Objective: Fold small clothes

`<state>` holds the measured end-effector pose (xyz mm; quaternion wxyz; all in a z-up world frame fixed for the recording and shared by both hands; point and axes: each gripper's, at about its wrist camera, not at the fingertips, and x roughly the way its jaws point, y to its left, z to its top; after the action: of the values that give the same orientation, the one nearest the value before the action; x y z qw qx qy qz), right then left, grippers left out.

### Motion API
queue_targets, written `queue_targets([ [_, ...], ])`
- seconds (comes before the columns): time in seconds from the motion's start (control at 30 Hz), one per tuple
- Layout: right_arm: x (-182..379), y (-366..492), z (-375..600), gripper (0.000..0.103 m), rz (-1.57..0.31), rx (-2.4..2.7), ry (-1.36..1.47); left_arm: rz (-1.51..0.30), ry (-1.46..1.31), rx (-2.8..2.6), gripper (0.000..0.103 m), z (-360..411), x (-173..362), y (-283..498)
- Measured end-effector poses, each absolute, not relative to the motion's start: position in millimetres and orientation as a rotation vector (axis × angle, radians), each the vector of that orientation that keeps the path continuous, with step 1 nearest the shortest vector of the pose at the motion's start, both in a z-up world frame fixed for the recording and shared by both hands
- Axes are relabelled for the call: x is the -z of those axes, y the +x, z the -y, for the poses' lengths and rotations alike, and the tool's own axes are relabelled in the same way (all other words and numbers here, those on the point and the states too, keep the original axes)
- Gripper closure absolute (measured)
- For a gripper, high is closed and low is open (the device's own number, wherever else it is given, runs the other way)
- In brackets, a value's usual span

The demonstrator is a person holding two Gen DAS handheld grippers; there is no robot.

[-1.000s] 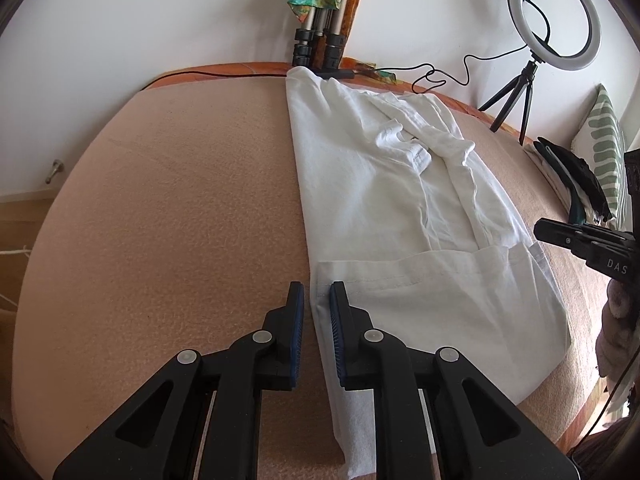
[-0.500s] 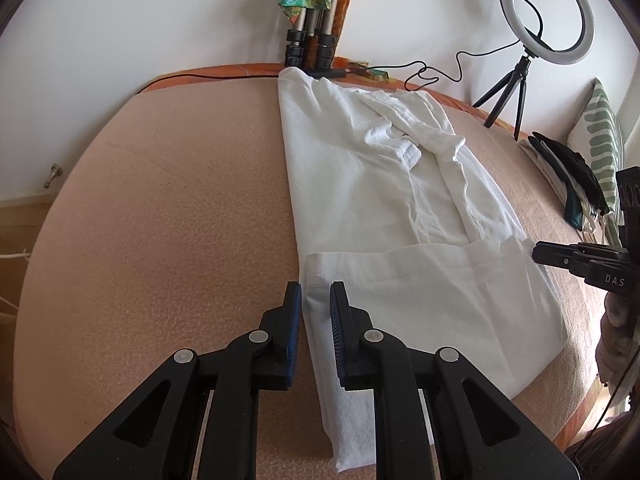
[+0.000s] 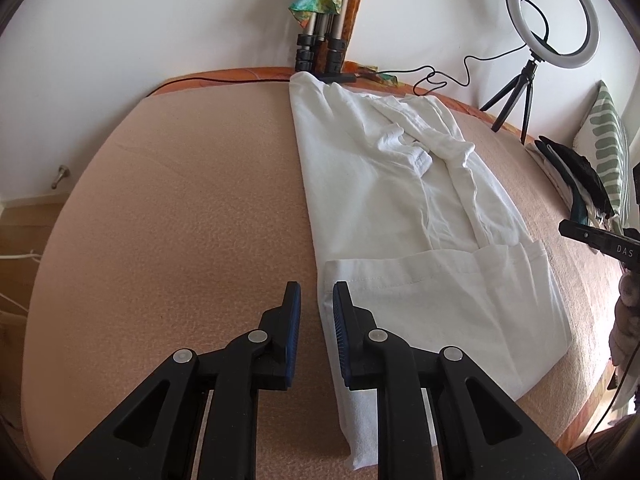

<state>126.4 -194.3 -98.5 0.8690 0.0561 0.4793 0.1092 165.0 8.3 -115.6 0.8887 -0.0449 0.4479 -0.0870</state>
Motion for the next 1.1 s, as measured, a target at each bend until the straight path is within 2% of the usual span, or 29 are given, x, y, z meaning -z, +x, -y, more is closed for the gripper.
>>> queue_targets([
  [0.07,97.8,126.7,194.2,0.100,-1.005,-0.232,0.127,-0.912,-0.099,0.181,0.082,-12.7,108.1,165.0],
  [0.13,94.7,126.9,194.4,0.099,-0.997,-0.232,0.129,-0.903,-0.108,0.184,0.067,-18.4,99.5,168.4],
  [0.17,92.6,128.1,193.9,0.097,-0.994,-0.239,0.133,-0.895,-0.117,0.186,0.065,-21.8,94.4,170.6],
  [0.23,88.1,130.4,194.4,0.087,-0.986,-0.257,0.148,-0.883,-0.117,0.189,0.063,-27.0,83.3,178.5],
  [0.3,82.4,135.0,196.8,0.068,-0.965,-0.265,0.165,-0.876,-0.096,0.200,0.063,-30.2,70.8,191.0],
  [0.43,70.1,154.4,203.0,0.059,-0.940,-0.285,0.152,-0.852,-0.089,0.197,0.061,-38.9,46.8,220.1],
  [0.5,65.0,170.2,206.7,0.043,-0.931,-0.297,0.130,-0.862,-0.146,0.222,0.061,-45.9,42.6,238.0],
  [0.53,63.3,178.8,209.6,0.041,-0.925,-0.301,0.129,-0.870,-0.170,0.234,0.061,-48.1,42.3,246.8],
  [0.9,88.8,283.9,211.9,0.042,-0.969,-0.370,0.139,-0.908,-0.243,0.294,0.061,-43.3,77.4,333.0],
  [0.93,94.5,292.9,211.1,0.044,-0.976,-0.379,0.146,-0.911,-0.249,0.297,0.061,-42.4,82.3,341.5],
  [1.0,106.9,309.9,206.3,0.056,-1.000,-0.395,0.141,-0.919,-0.235,0.302,0.061,-38.5,91.2,357.1],
  [1.1,124.2,330.9,196.0,0.069,-1.029,-0.395,0.079,-0.921,-0.184,0.311,0.061,-28.6,102.0,378.2],
])
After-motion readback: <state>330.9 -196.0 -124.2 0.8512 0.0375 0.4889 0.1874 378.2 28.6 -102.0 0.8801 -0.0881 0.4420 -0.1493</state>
